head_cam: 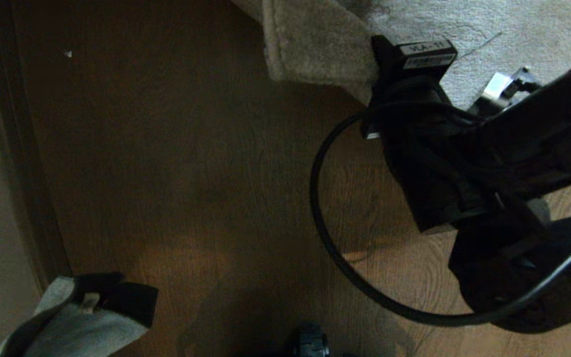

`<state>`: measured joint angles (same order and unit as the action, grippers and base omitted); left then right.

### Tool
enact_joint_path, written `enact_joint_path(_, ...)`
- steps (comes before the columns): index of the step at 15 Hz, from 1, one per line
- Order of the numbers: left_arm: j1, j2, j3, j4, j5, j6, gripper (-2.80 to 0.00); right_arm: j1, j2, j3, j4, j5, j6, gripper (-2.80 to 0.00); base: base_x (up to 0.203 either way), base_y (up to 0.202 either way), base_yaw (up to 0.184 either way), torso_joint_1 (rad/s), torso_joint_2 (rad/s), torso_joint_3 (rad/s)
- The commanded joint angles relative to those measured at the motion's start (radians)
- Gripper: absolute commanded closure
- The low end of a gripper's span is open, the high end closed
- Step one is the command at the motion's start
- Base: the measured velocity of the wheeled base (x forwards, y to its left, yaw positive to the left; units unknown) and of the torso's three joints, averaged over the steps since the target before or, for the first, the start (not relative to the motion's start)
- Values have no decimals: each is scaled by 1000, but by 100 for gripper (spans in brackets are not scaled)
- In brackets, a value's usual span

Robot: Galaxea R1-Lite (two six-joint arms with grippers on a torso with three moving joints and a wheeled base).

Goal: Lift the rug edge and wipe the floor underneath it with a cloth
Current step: Lift up the carpet

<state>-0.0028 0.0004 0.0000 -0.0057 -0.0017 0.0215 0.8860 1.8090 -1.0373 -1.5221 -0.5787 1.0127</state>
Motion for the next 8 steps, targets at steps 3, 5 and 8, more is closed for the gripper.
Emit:
enact_joint_path(3,1,0,0,0,0,0,0,-2,-95,38,-48,-1,-2,0,0,0,0,0,0,0)
enact_joint_path(5,0,0,0,0,0,0,0,-1,-106,45,-48,2,-11,0,0,0,0,0,0,0)
enact_joint_path(8,0,0,0,0,0,0,0,-1,-106,37,-48,13,-9,0,0,0,0,0,0,0)
